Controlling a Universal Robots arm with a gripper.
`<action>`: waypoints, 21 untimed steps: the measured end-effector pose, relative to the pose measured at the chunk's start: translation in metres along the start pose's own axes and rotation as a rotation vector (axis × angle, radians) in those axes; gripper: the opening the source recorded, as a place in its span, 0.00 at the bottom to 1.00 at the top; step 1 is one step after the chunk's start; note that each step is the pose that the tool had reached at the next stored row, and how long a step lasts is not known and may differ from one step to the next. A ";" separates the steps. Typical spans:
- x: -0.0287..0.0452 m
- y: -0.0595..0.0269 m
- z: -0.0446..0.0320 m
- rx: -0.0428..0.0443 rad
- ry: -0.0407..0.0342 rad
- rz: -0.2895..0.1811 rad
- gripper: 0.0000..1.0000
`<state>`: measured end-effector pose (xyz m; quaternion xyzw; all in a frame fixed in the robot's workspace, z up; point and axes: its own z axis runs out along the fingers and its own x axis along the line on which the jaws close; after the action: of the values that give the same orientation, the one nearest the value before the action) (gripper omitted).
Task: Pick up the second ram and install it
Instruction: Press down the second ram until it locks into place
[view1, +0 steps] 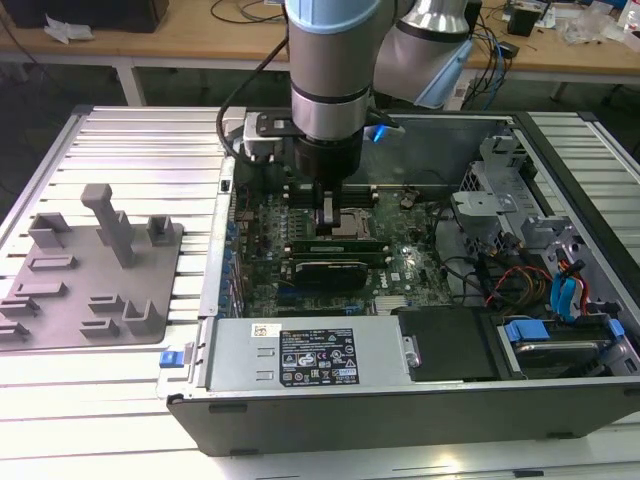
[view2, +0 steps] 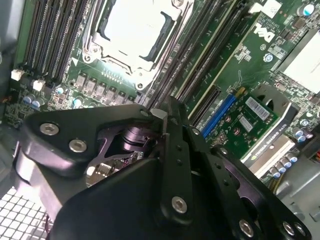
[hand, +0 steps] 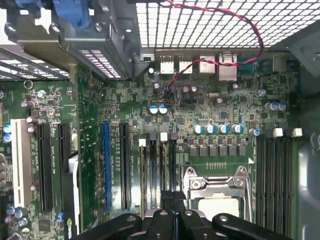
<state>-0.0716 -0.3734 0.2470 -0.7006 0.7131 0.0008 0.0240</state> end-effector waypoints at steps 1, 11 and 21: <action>0.0000 0.0007 0.0011 0.0001 -0.0004 0.000 0.08; 0.0007 0.0035 0.0178 0.0000 0.0003 0.000 0.08; -0.0010 0.0019 -0.0300 0.0005 0.0007 0.000 0.08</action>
<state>-0.0745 -0.3734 0.2769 -0.7006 0.7131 0.0004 0.0239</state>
